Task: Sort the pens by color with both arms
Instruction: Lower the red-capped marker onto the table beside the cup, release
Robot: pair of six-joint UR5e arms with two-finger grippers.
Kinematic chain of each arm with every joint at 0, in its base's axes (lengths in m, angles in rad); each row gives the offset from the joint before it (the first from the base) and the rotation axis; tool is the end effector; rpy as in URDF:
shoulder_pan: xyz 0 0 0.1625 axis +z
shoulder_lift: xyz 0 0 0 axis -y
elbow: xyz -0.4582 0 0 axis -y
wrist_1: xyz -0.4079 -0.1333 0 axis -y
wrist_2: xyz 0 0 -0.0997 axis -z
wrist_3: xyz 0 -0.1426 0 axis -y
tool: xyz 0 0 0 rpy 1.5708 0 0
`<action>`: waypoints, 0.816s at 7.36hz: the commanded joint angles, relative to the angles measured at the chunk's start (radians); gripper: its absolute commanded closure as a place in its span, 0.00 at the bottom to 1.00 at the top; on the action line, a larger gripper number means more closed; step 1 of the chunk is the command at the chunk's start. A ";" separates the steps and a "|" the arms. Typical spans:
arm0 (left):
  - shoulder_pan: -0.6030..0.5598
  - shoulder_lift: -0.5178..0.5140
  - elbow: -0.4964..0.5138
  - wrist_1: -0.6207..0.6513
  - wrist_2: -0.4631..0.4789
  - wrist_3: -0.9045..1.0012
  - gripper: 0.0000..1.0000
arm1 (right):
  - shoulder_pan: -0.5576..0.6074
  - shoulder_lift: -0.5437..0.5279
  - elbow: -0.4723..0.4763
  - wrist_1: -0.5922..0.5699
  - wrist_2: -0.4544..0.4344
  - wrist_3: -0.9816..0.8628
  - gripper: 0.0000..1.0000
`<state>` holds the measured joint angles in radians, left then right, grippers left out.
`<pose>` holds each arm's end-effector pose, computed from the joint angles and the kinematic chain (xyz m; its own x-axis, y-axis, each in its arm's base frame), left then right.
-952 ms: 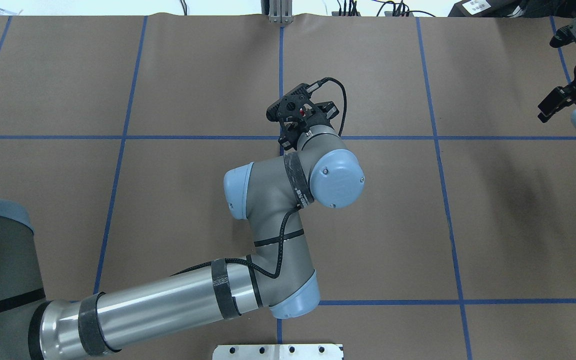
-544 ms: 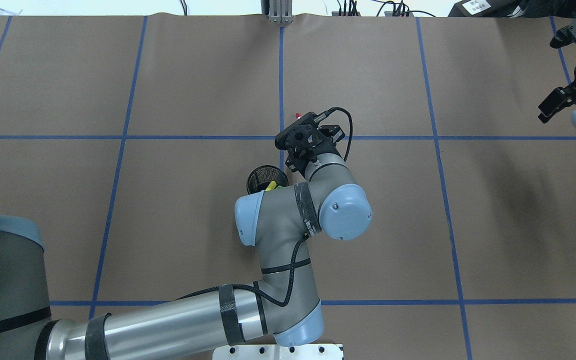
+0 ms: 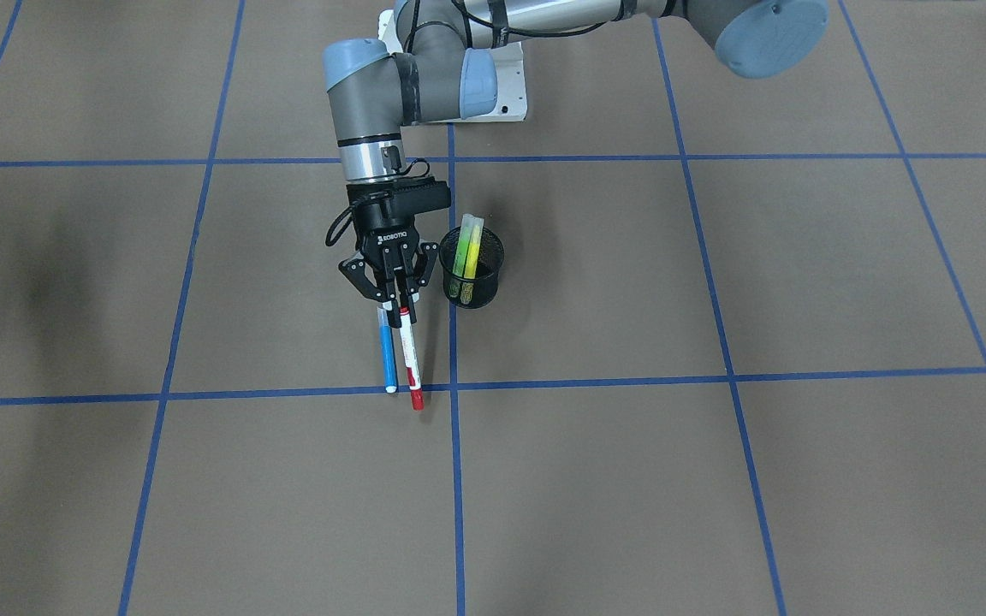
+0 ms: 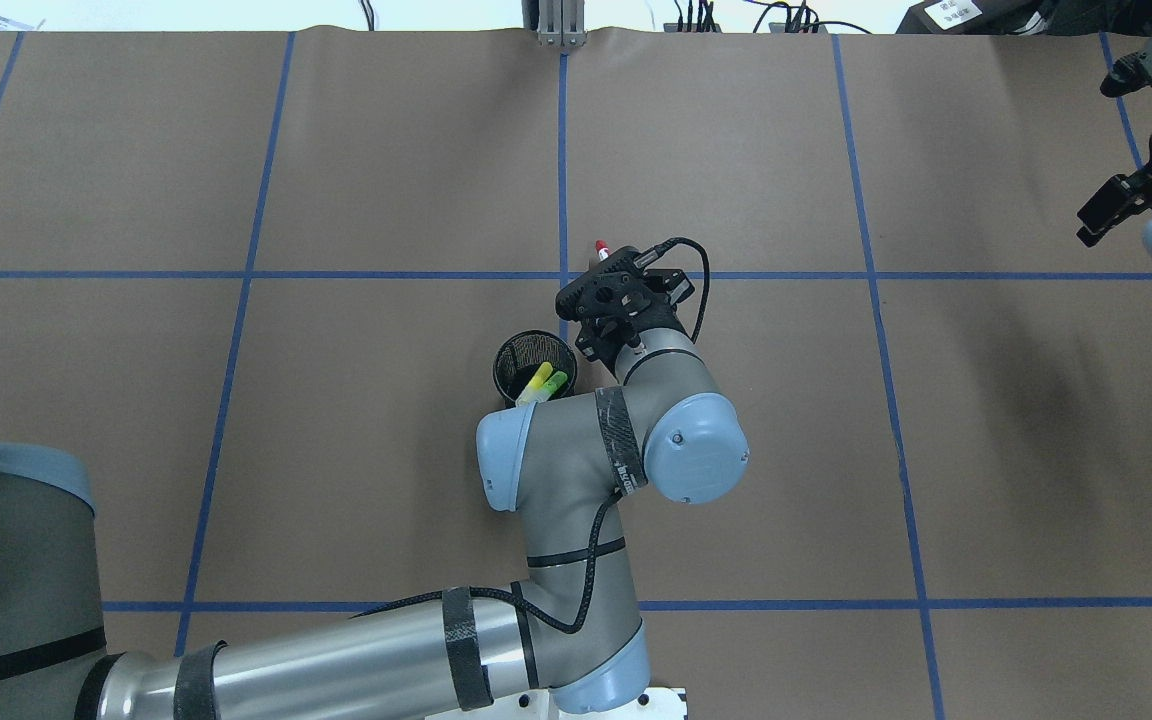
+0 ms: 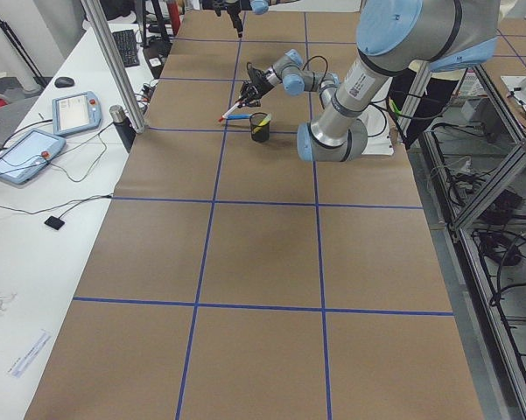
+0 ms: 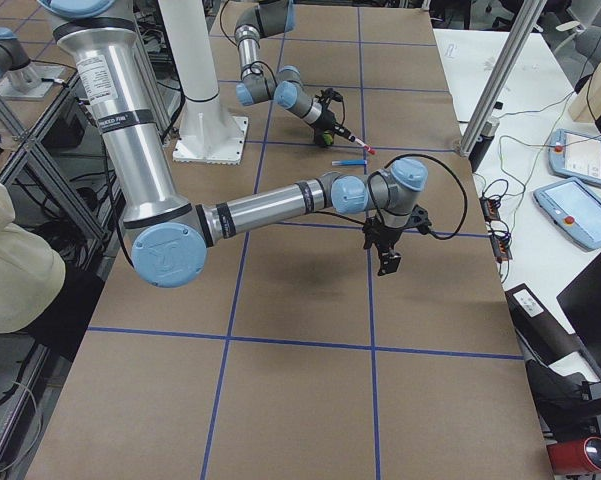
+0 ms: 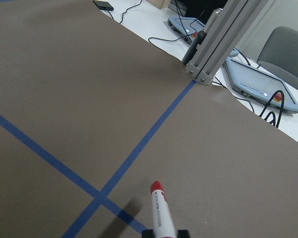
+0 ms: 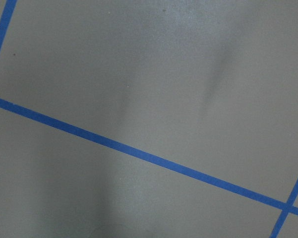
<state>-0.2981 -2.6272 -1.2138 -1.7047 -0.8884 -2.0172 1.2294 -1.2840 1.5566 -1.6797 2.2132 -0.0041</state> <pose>0.7565 -0.4660 0.1260 0.2887 -0.4392 -0.8507 0.8856 0.4602 0.0630 -0.1690 -0.6186 0.5886 0.7204 -0.3639 0.5904 0.3333 0.9282 0.1654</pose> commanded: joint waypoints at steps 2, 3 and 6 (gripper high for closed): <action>0.000 0.001 -0.006 0.000 0.000 0.018 0.33 | -0.001 0.000 -0.003 0.000 0.000 0.001 0.01; 0.000 0.002 -0.009 0.000 -0.001 0.034 0.17 | 0.001 0.000 -0.003 0.000 0.000 0.001 0.01; -0.004 0.009 -0.146 0.017 -0.012 0.167 0.10 | -0.001 0.003 -0.003 0.000 0.002 0.001 0.01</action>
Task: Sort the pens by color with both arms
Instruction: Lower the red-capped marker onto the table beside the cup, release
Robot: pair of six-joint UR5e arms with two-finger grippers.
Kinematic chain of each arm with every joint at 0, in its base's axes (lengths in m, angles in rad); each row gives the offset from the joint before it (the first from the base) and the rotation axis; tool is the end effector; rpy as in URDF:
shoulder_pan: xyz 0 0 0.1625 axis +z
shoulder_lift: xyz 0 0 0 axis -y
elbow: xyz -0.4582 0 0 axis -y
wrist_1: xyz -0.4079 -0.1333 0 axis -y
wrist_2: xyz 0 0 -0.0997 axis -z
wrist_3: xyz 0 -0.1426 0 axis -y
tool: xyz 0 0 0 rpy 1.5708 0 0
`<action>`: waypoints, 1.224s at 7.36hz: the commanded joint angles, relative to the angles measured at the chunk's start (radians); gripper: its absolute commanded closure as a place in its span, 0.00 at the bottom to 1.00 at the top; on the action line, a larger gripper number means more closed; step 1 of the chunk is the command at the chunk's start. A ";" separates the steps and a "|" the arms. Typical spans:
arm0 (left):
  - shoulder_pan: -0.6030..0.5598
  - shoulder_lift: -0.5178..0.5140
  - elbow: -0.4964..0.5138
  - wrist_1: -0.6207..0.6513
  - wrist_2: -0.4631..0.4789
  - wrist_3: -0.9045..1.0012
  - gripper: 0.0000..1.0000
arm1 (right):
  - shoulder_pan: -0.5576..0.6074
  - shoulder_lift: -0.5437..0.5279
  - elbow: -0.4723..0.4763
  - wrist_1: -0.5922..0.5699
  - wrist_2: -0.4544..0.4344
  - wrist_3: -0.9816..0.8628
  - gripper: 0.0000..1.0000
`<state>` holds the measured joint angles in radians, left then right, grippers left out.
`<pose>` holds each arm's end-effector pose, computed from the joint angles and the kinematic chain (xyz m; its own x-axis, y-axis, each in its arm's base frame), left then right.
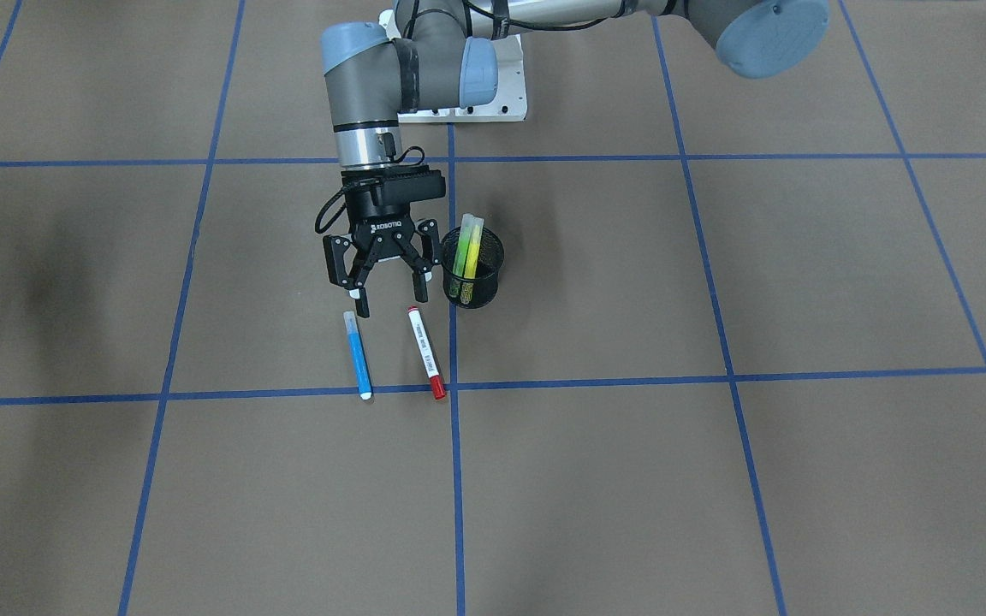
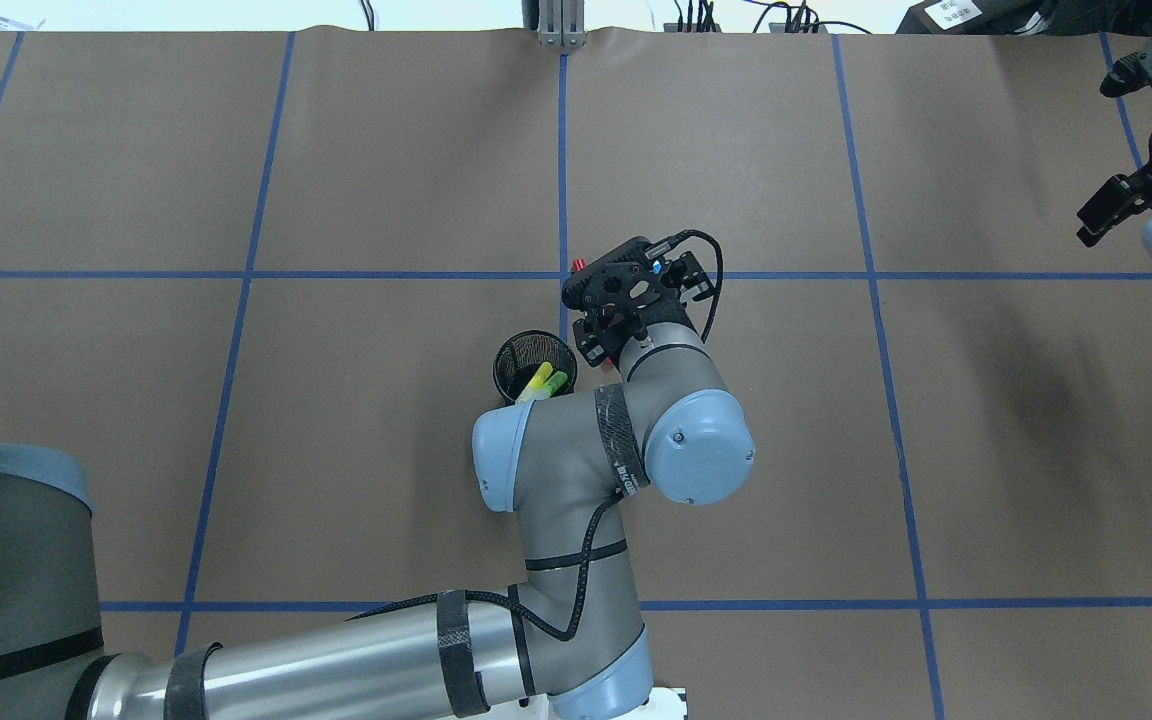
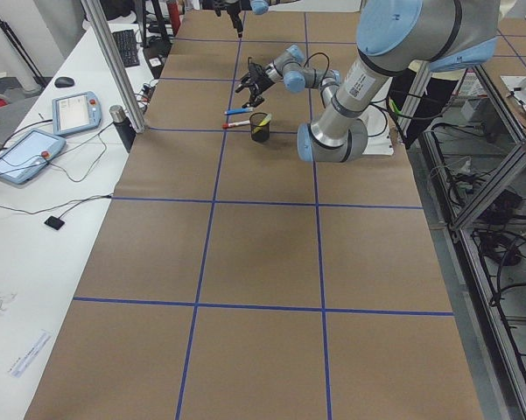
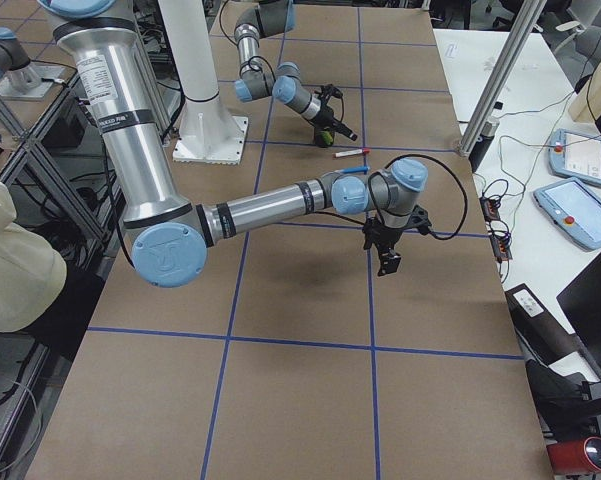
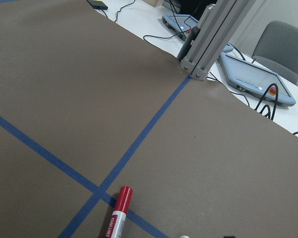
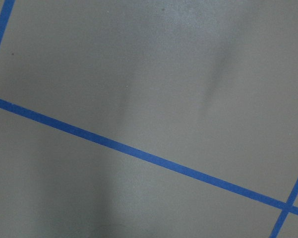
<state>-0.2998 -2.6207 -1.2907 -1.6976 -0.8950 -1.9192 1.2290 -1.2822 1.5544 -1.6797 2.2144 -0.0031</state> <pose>0.7363 -0.4605 0.0982 0.3225 -0.3785 -0.8676 0.8590 0.5020 0.1003 -0.1696 -0.6192 0.5884 0.7199 -0.3629 0.5916 0.3330 0.9285 0.1644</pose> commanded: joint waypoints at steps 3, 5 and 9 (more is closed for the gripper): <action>-0.025 0.036 -0.375 0.306 -0.195 0.236 0.08 | 0.000 0.020 0.001 -0.002 0.025 0.014 0.01; -0.083 0.041 -0.493 0.483 -0.377 0.358 0.07 | 0.000 0.041 0.000 -0.002 0.079 0.043 0.01; -0.311 0.213 -0.680 0.558 -0.721 0.708 0.01 | -0.049 0.125 0.015 -0.002 0.120 0.240 0.01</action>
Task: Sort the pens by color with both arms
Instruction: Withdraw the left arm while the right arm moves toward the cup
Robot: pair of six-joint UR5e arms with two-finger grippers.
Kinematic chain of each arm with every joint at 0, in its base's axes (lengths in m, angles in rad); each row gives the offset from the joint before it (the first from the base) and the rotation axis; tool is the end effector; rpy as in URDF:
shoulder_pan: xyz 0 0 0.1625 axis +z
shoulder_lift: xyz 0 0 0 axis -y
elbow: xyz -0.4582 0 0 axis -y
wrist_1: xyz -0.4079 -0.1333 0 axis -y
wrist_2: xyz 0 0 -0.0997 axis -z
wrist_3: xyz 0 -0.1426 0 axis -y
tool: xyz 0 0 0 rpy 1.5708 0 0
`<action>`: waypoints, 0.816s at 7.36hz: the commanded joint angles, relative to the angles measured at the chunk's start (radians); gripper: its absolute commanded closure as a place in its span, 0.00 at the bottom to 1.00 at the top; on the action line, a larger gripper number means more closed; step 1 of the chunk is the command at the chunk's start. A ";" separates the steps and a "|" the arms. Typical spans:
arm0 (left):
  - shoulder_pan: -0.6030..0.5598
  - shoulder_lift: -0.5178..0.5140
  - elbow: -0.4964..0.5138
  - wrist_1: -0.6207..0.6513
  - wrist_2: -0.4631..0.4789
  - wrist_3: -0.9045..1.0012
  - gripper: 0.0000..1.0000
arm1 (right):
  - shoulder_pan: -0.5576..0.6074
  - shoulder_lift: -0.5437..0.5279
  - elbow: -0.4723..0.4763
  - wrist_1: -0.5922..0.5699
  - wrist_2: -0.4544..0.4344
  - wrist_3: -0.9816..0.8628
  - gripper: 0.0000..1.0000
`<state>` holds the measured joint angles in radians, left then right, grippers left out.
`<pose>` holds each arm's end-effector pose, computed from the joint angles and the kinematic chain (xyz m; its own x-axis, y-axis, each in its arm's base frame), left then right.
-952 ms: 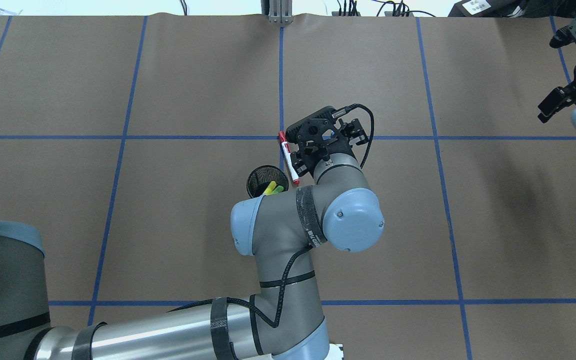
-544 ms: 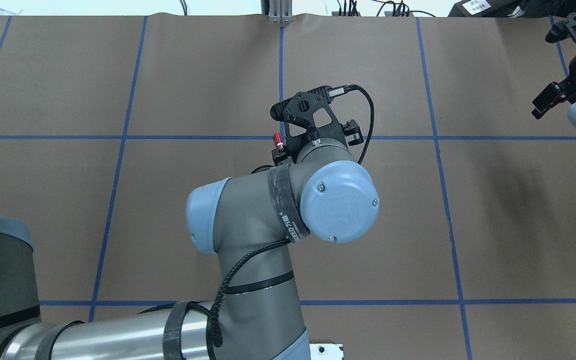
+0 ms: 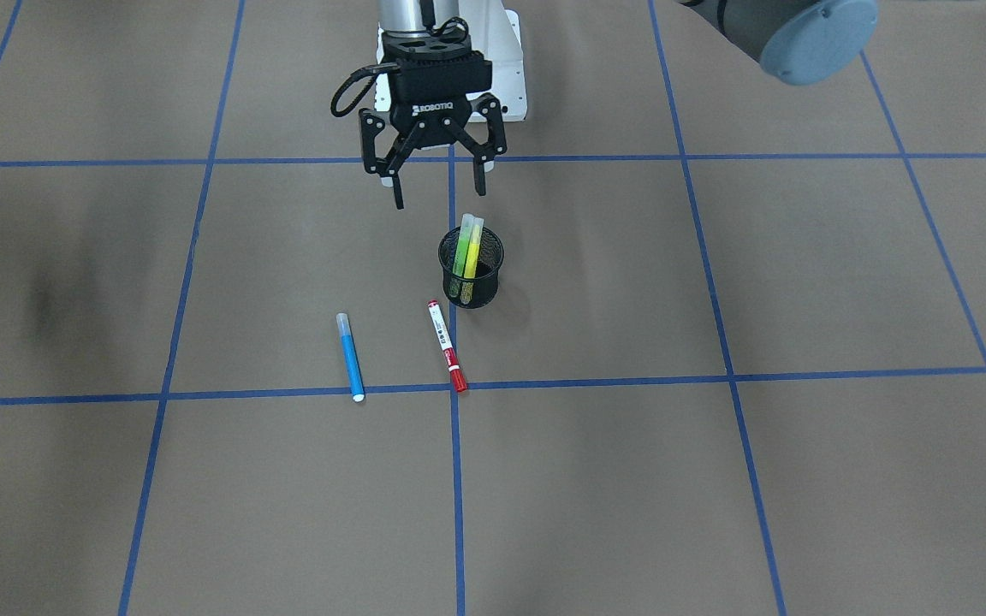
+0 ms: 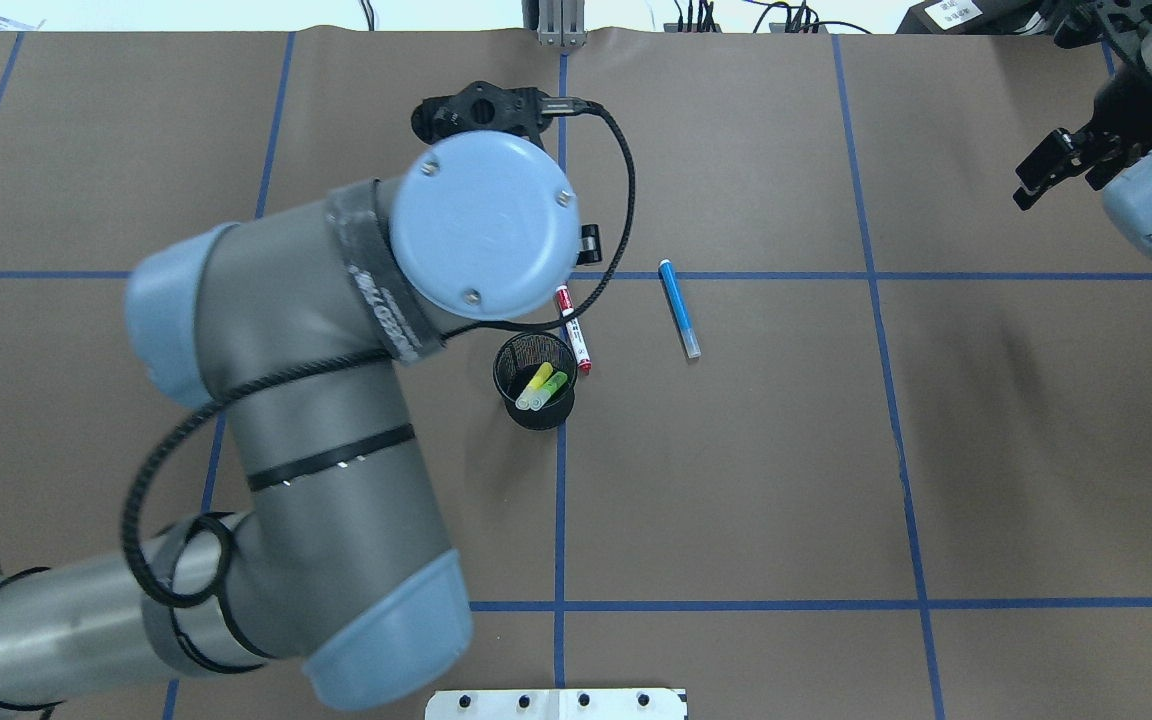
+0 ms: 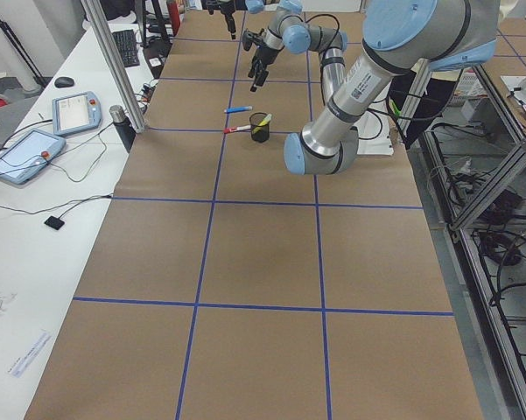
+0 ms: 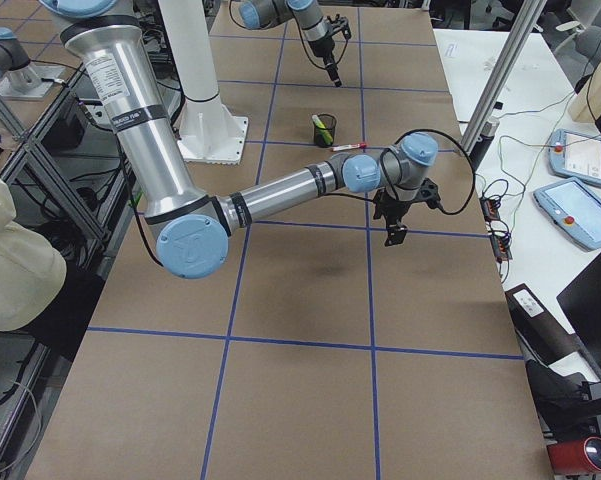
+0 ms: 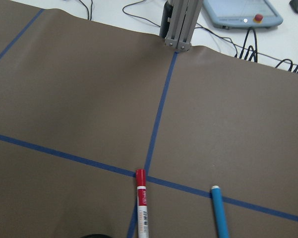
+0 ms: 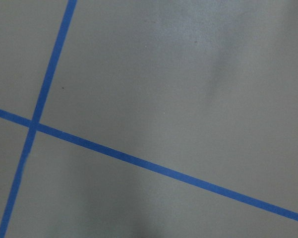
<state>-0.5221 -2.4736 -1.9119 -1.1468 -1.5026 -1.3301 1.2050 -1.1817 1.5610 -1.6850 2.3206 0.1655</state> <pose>0.5031 -0.4545 0.0842 0.7032 -0.1302 -0.6989 0.3842 0.8968 0.2194 -0.2082 -0.6445 0.5100 0.6679 -0.2742 0.6919 0.2384 0.9595 0.1501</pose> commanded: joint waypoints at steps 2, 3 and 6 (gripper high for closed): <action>-0.223 0.130 -0.113 0.077 -0.241 0.346 0.01 | -0.082 0.050 0.060 0.005 0.013 0.202 0.01; -0.286 0.184 -0.139 0.093 -0.295 0.435 0.01 | -0.106 0.051 0.092 0.004 0.008 0.253 0.01; -0.542 0.339 -0.147 0.090 -0.522 0.789 0.01 | -0.183 0.080 0.167 0.002 -0.021 0.432 0.01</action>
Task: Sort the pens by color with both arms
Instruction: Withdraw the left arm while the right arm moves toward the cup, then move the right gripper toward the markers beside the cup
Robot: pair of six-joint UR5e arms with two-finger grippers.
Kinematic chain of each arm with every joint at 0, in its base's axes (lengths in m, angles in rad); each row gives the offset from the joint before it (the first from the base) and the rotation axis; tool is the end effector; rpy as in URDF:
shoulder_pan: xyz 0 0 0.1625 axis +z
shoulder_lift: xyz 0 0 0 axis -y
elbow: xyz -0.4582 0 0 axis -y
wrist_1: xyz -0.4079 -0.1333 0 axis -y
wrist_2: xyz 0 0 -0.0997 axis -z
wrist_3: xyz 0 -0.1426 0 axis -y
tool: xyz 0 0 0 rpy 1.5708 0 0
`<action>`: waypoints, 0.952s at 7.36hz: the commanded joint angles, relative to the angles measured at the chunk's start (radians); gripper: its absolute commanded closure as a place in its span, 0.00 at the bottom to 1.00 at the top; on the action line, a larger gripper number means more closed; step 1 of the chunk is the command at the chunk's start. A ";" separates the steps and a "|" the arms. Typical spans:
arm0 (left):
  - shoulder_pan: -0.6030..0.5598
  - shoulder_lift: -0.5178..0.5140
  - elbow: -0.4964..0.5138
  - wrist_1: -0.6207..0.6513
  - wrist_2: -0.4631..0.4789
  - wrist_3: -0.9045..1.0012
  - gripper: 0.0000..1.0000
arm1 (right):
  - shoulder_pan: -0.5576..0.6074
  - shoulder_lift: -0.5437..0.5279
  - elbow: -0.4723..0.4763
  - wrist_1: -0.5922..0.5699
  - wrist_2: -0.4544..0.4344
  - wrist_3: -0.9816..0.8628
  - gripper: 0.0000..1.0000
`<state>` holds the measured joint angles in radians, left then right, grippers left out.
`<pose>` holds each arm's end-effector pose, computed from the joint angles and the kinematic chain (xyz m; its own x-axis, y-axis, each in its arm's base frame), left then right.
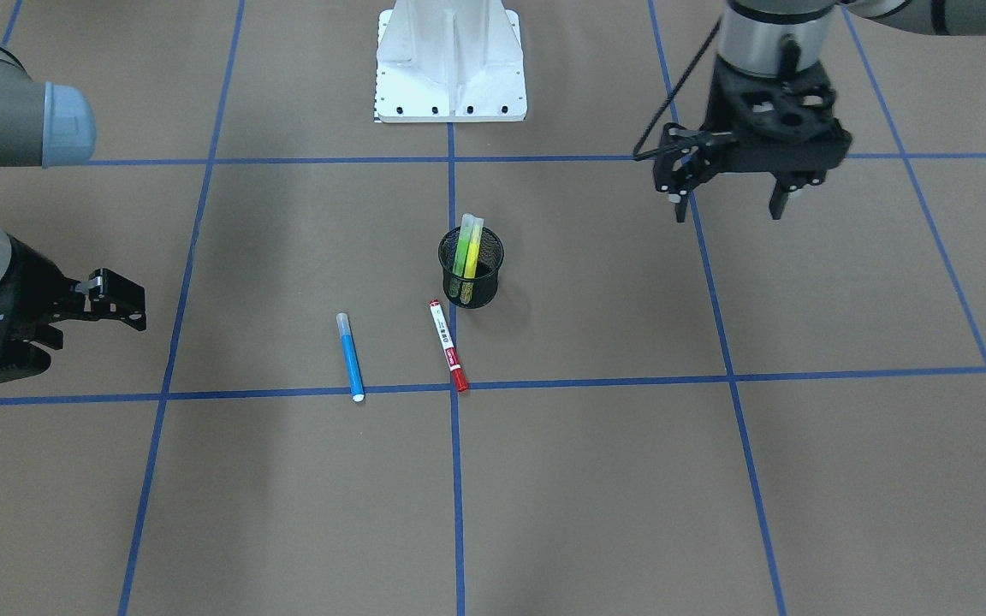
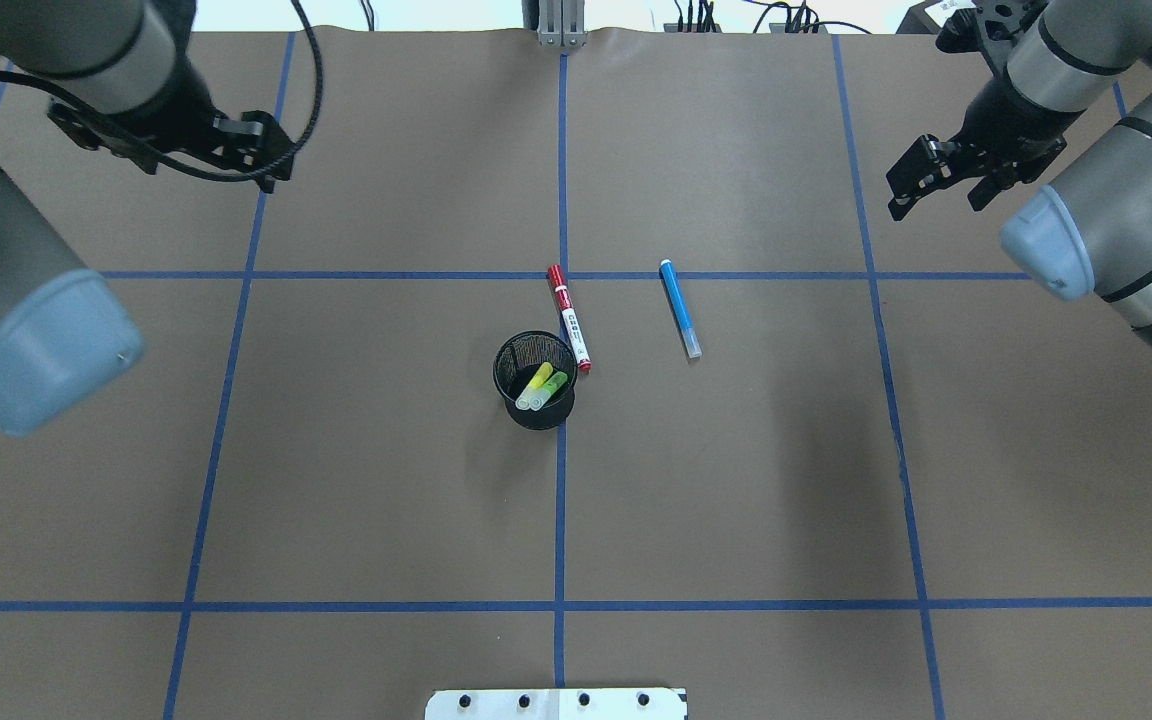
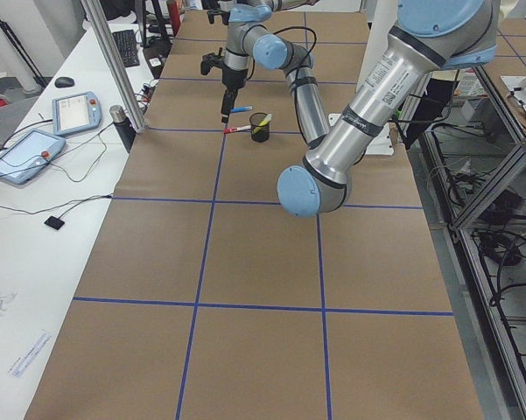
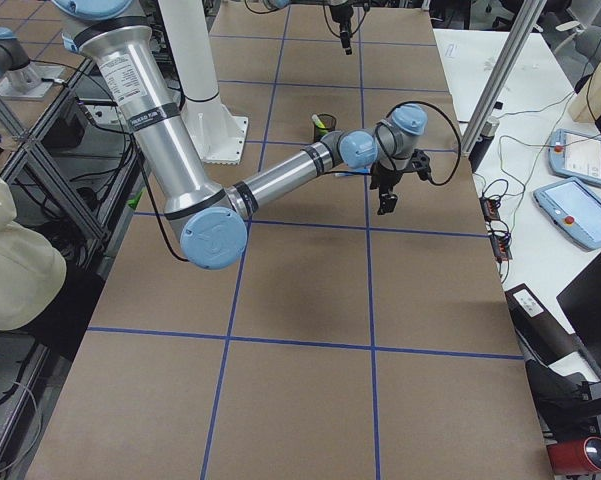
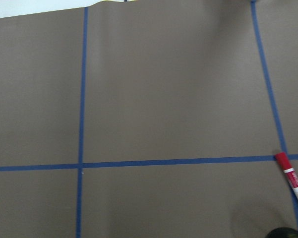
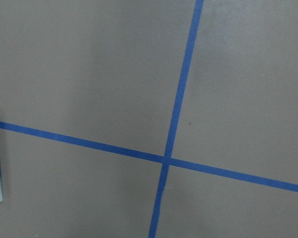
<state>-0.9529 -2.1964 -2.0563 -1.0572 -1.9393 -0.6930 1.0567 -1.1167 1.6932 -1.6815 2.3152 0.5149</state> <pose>0.2846 -0.5419 0.2223 0.8006 0.1123 -0.5885 0.0423 0.9692 0.2426 -0.3020 -0.6094 0.4009 0.6435 -0.1623 0.7480 0.1407 0.9857 0.0928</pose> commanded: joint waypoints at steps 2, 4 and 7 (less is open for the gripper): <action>-0.211 0.121 0.005 -0.007 -0.109 0.304 0.01 | -0.104 0.060 0.063 -0.001 -0.055 0.207 0.01; -0.257 0.154 0.019 -0.009 -0.138 0.395 0.01 | -0.168 0.093 0.086 -0.006 -0.094 0.313 0.01; -0.364 0.156 0.111 -0.024 -0.157 0.553 0.01 | -0.270 0.161 0.091 -0.007 -0.180 0.444 0.01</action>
<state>-1.2655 -2.0424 -1.9906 -1.0759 -2.0820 -0.2196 0.8231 -0.9803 1.7822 -1.6886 2.1655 0.9216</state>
